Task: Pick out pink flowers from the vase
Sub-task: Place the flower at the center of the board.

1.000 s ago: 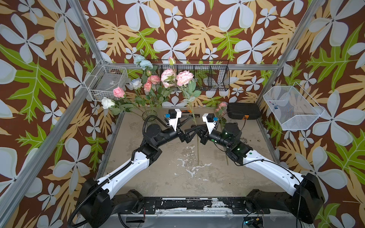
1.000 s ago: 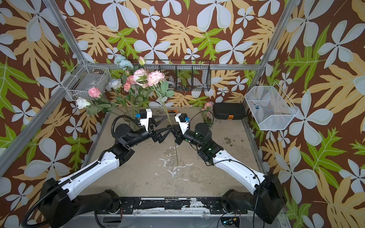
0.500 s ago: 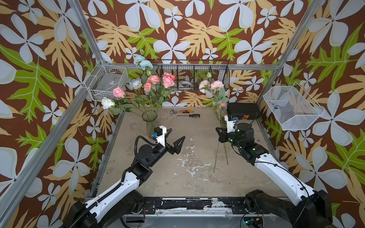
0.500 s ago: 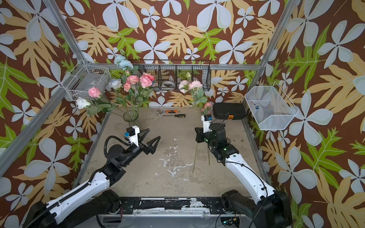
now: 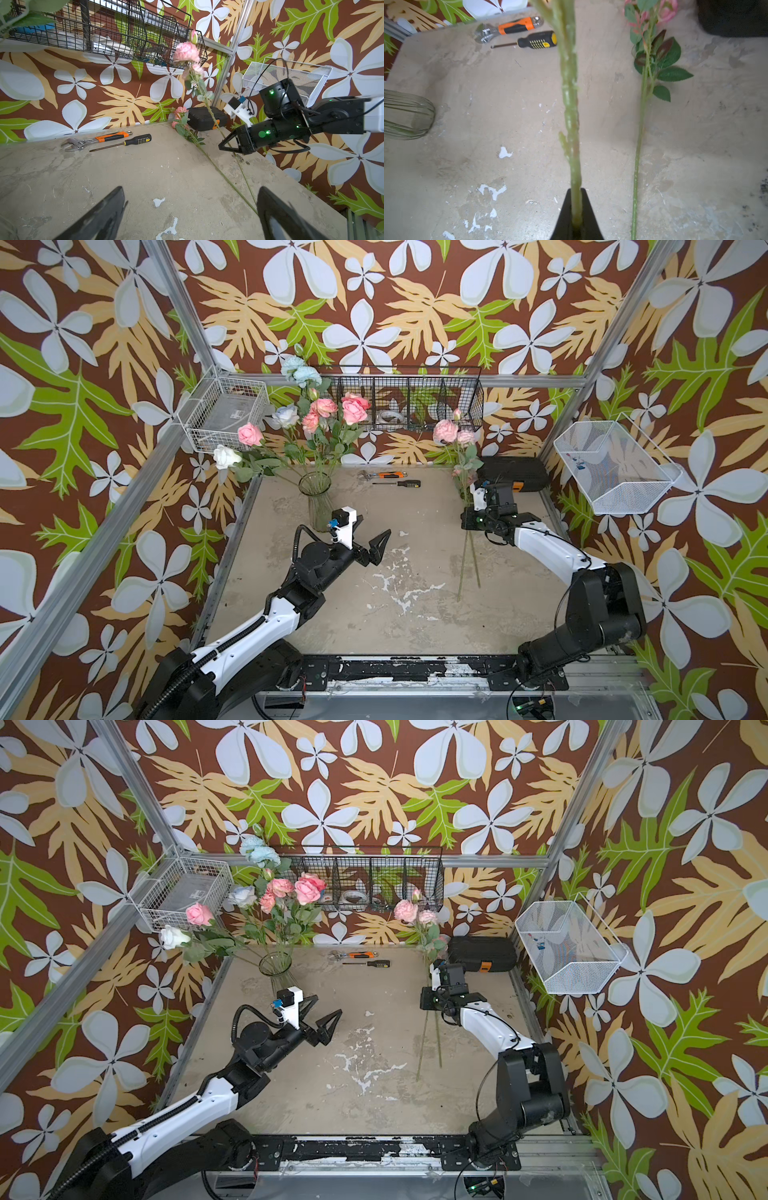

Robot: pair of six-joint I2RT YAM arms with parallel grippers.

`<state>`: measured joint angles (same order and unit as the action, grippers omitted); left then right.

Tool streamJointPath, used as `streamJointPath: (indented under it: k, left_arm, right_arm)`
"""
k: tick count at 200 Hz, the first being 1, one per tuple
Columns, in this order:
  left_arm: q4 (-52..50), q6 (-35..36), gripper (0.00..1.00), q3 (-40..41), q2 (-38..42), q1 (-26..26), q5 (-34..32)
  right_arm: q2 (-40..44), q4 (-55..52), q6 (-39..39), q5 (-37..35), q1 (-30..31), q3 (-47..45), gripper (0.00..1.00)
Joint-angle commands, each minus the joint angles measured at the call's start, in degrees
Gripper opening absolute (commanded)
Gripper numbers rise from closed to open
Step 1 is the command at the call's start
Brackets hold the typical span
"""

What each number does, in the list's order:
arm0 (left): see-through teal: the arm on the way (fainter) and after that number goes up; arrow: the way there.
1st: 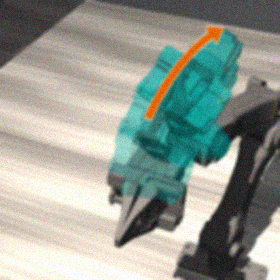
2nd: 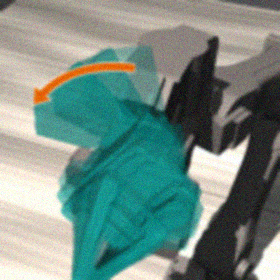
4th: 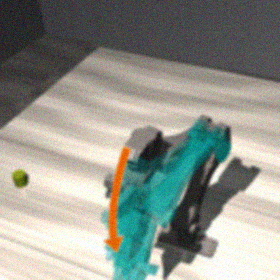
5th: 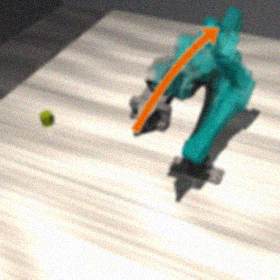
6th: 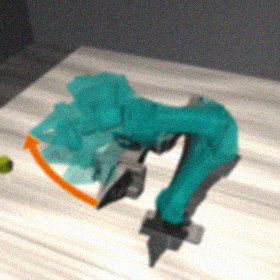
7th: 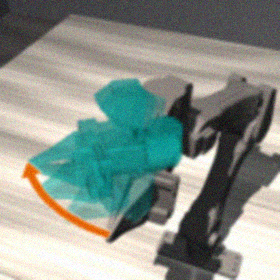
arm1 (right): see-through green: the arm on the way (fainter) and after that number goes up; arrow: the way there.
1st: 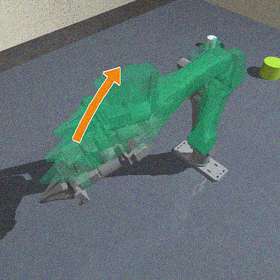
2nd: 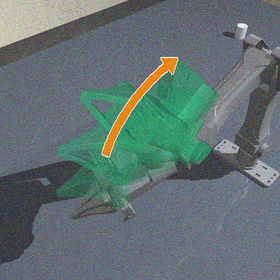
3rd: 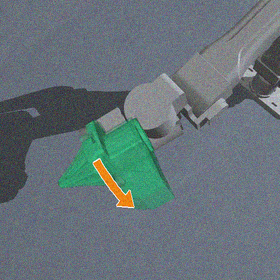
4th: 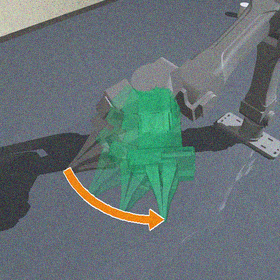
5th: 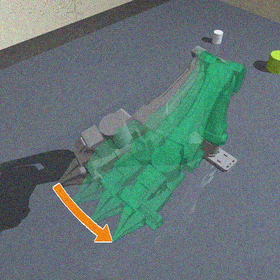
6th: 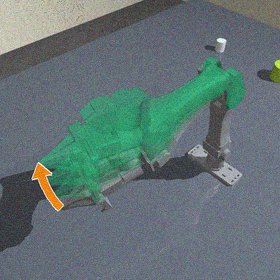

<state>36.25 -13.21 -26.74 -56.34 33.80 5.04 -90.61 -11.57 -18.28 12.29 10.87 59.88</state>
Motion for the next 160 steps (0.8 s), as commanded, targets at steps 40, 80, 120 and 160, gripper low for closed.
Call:
streamJointPath:
  k: [40,80,120,160]
  left_arm:
    - [1.7,1.1,1.0,1.3,1.5,-0.1,-1.4]
    - [3.6,0.6,1.0,1.0,0.1,0.0,-0.4]
    - [3.7,0.0,1.0,1.4,0.0,0.0,-1.1]
    - [3.3,1.1,1.0,2.5,1.5,-0.1,-3.1]
  right_arm:
    - [6.9,7.5,-6.3,3.6,0.1,-11.5,0.0]
    - [2.5,9.0,-6.2,3.6,0.1,-8.7,0.0]
    - [-5.9,8.4,-4.4,0.1,0.1,-0.8,0.0]
    - [-16.3,-1.1,-0.3,-3.5,0.1,10.3,0.0]
